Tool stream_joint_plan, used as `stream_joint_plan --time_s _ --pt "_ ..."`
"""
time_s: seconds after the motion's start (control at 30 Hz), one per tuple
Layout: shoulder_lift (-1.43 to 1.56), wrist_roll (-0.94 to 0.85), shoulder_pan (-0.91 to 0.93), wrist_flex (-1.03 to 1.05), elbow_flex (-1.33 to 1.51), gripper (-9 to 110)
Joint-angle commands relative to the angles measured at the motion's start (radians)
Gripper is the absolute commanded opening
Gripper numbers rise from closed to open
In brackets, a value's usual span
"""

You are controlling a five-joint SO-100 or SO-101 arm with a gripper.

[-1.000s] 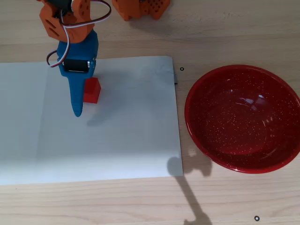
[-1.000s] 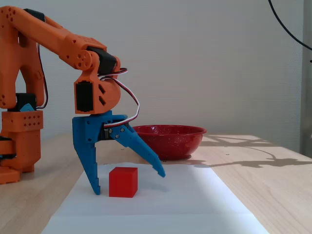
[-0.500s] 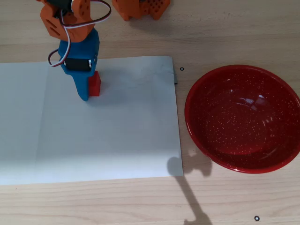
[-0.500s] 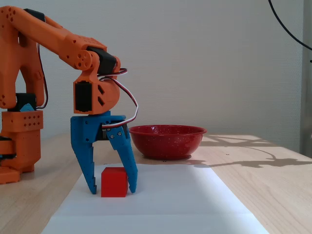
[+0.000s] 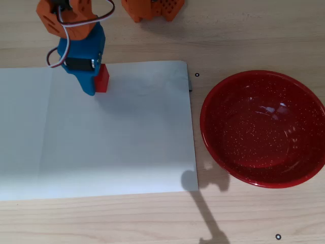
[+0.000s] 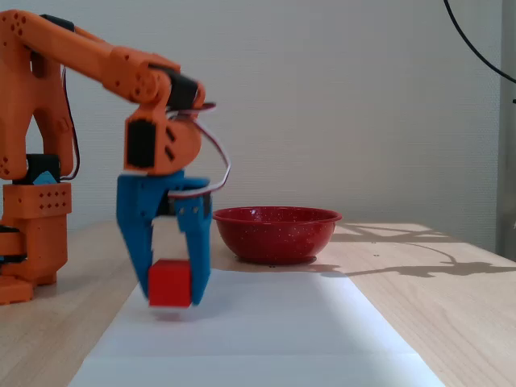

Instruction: Grasp the red cube and put it in the red bowl

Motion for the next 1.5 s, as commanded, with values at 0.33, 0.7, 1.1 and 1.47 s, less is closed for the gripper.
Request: stream_joint_plan --time_s 0.33,0.7,1.1,1.47 --pt "0.077 -0.092 0.195 0.676 -0.828 0" --pt "0.173 -0.265 0.549 0.675 -0.882 0" --pt "0.137 -0.442 0.942 0.472 -0.841 0" --pt "0.176 -0.433 1.034 0.080 -0.479 22"
